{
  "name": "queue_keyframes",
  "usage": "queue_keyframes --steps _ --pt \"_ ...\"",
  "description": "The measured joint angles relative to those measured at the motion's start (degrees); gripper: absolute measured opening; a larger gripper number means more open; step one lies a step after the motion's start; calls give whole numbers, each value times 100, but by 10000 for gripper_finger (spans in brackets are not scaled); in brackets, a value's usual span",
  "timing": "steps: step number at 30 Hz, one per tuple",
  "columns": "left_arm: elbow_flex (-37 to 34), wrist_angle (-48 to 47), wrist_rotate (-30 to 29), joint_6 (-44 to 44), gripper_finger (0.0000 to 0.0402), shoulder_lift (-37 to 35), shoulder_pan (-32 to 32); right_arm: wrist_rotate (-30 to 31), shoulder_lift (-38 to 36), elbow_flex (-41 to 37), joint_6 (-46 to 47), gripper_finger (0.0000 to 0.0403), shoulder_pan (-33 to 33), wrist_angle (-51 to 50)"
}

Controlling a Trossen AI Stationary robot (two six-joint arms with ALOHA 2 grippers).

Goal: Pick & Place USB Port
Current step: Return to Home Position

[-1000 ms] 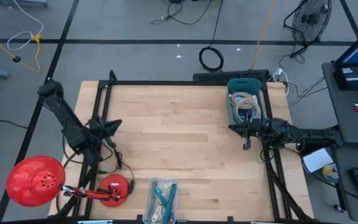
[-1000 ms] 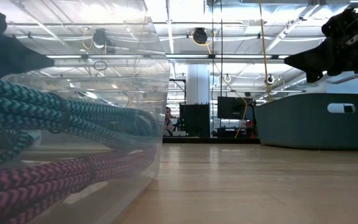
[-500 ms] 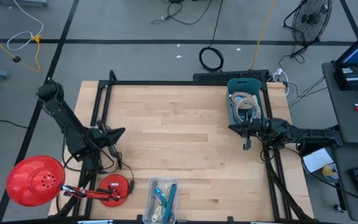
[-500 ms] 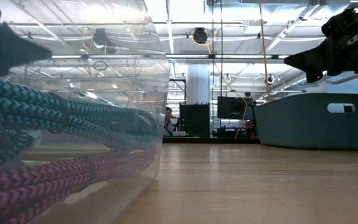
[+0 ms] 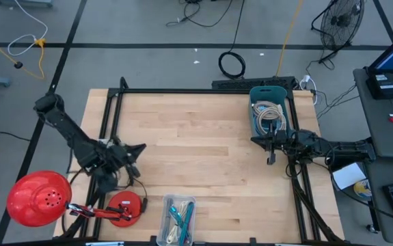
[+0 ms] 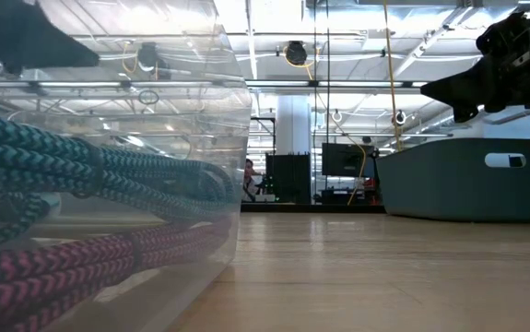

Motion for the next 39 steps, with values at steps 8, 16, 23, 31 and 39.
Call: queue_keyframes --steps 8,16,23,31,39 --pt "-27 2664 2332 3106 26 182 1378 -1 0 0 0 0 -1 0" --pt "-819 5113 4839 4169 26 376 2850 -2 0 0 0 0 0 0" --pt "-1263 5395 6903 4453 26 -45 4007 -2 0 0 -2 0 -2 0" --pt "-2095 5352 8015 4341 26 -1073 5304 -2 0 -2 -2 0 0 0" --pt "-2591 5338 9229 4277 26 -2244 6203 -2 0 0 -1 0 -2 0"
